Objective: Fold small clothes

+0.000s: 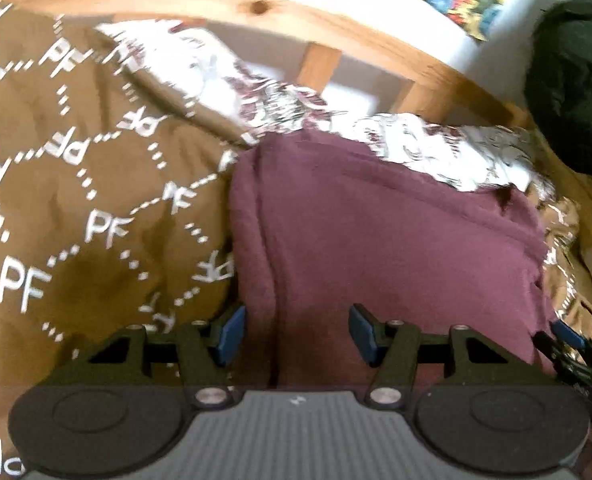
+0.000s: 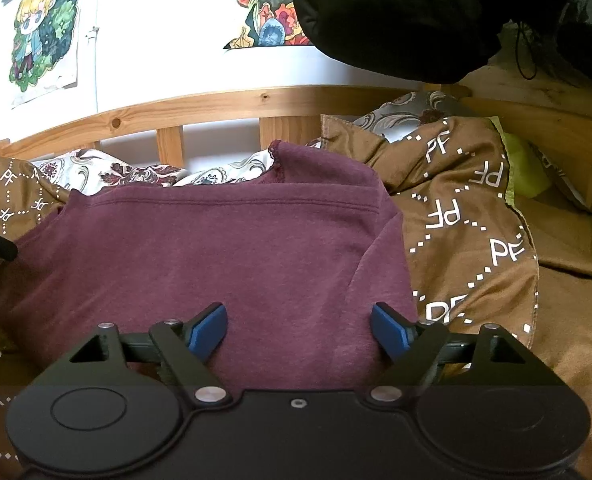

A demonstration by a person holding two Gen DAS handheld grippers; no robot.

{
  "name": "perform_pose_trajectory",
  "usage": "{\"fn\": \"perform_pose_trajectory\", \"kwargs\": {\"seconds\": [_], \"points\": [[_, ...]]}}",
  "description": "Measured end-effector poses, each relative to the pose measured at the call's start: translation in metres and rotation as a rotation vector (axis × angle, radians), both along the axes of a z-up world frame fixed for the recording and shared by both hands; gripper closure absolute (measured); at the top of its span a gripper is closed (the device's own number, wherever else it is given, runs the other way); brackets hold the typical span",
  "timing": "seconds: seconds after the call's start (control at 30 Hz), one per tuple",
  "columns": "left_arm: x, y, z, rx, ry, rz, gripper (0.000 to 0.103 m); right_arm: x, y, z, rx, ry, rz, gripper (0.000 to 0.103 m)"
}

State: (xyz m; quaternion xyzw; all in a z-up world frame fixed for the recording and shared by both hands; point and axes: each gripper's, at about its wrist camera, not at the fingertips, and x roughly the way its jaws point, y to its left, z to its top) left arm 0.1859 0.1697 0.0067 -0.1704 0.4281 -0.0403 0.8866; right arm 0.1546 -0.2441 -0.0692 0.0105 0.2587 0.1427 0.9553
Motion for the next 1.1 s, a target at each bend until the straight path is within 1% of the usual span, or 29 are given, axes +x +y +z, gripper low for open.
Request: {"fn": "perform_pose_trajectory", "kwargs": {"seconds": [0.03, 0.1, 0.13, 0.2, 0.3, 0.37, 0.47, 0.5, 0.6, 0.67, 0.73, 0.8, 0.87, 0.97, 1.03, 1.1], "points": [[0.001, 0.004, -0.003, -0.006, 0.013, 0.021, 0.045, 0.000, 0.000, 0.000, 0.000, 0.000, 0.000, 0.021], [0.001, 0.011, -0.009, -0.030, 0.032, 0.050, 0.061, 0.000, 0.000, 0.000, 0.002, 0.000, 0.001, 0.020], [0.001, 0.014, -0.011, -0.036, 0.044, 0.062, 0.064, 0.000, 0.000, 0.000, 0.002, 0.000, 0.001, 0.020], [0.002, 0.019, -0.016, -0.046, 0.066, 0.082, 0.076, 0.000, 0.000, 0.000, 0.002, 0.001, 0.001, 0.020], [0.002, 0.019, -0.018, -0.045, 0.057, 0.091, 0.086, 0.000, 0.000, 0.000, 0.002, 0.001, 0.002, 0.019], [0.001, 0.016, -0.015, -0.018, 0.052, 0.090, 0.089, 0.000, 0.000, 0.000, 0.002, 0.001, 0.001, 0.019], [-0.005, 0.008, -0.005, 0.027, 0.016, 0.081, 0.091, 0.000, 0.000, 0.000, 0.003, 0.000, 0.001, 0.019], [-0.007, 0.007, -0.003, 0.031, 0.011, 0.080, 0.093, 0.000, 0.000, 0.000, 0.003, -0.001, 0.001, 0.018], [-0.009, 0.014, -0.006, 0.022, 0.025, 0.104, 0.093, 0.000, 0.000, 0.000, 0.003, -0.002, -0.001, 0.018], [-0.007, 0.023, -0.013, -0.011, 0.059, 0.139, 0.093, 0.000, 0.000, 0.000, 0.004, -0.001, 0.000, 0.018], [-0.008, 0.030, -0.018, -0.045, 0.072, 0.166, 0.093, 0.001, 0.000, 0.000, 0.002, -0.002, 0.002, 0.017], [-0.007, 0.031, -0.022, -0.042, 0.081, 0.171, 0.093, 0.001, 0.000, 0.000, 0.000, 0.000, 0.004, 0.017], [-0.005, 0.029, -0.023, -0.026, 0.083, 0.157, 0.093, 0.001, 0.000, -0.001, 0.002, 0.004, 0.006, 0.017], [-0.004, 0.022, -0.020, 0.015, 0.068, 0.149, 0.101, 0.002, 0.001, -0.003, 0.001, 0.008, 0.012, 0.019], [-0.004, 0.019, -0.016, 0.061, 0.059, 0.171, 0.102, 0.003, 0.002, -0.003, -0.005, 0.007, 0.016, 0.019], [-0.007, 0.020, -0.013, 0.076, 0.051, 0.197, 0.103, 0.003, 0.001, -0.004, -0.001, 0.010, 0.015, 0.019]]}}
